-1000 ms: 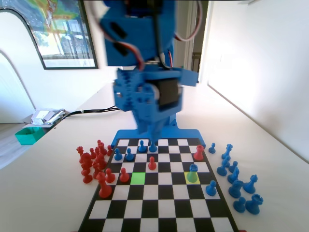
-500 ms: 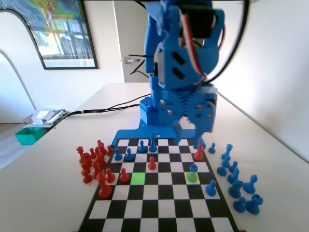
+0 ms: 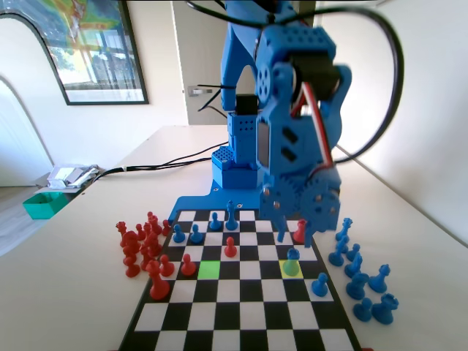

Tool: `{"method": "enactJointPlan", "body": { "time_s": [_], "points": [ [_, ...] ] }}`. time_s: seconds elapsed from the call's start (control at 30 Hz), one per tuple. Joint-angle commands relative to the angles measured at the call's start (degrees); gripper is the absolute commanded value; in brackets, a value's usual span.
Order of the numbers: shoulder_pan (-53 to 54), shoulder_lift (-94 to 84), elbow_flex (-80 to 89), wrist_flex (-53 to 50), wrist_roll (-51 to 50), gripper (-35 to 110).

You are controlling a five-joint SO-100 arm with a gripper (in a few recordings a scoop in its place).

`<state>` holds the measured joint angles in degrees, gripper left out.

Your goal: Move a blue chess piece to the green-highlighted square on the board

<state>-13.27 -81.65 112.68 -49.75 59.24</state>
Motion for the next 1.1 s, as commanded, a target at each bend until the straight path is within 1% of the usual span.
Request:
{"method": "enactJointPlan", "body": {
  "time_s": [0.0,0.3,0.8,1.07],
  "points": [
    [0.0,0.6,-1.8,1.5,1.7,13],
    [0.1,4.6,-3.6,3.6,2.4,13],
    [0.4,7.7,-6.7,4.1,3.1,12],
    [0.6,7.8,-5.5,4.4,5.8,5]
  ]
}}
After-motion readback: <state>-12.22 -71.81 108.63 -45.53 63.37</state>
